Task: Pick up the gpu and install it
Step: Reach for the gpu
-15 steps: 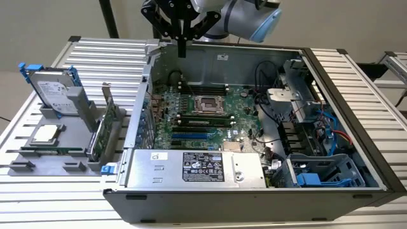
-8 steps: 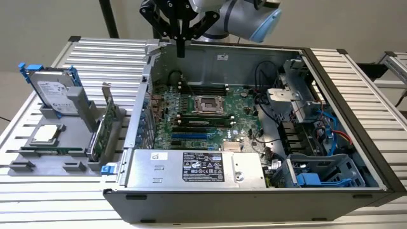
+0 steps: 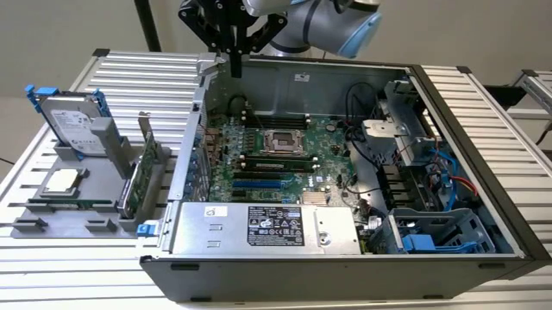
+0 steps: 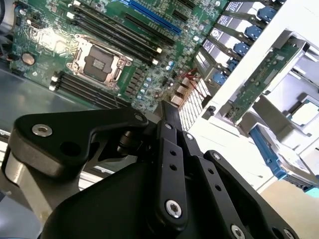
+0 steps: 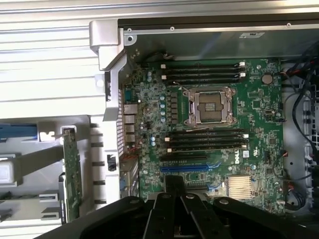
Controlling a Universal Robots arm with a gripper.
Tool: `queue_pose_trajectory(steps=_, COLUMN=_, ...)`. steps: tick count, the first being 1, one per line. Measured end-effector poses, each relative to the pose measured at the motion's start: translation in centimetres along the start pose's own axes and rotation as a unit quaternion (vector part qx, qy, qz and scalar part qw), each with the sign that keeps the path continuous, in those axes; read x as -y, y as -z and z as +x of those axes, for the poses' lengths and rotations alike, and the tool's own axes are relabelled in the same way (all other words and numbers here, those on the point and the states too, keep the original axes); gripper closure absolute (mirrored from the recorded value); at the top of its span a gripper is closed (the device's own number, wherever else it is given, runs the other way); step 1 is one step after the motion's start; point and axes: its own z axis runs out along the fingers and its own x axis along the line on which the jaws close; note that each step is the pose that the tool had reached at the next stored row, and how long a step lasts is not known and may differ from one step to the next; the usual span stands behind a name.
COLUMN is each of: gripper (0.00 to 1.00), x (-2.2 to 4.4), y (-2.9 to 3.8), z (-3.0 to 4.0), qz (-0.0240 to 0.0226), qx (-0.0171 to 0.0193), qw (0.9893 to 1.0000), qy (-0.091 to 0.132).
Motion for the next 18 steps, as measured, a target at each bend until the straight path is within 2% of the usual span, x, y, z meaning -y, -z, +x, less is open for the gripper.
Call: queue_pose_trajectory(steps=18, gripper=1.0, x=0.28, y=0.09, z=3.85, qz=-0.0001, qx=0.0, qw=1.0, qy=0.0)
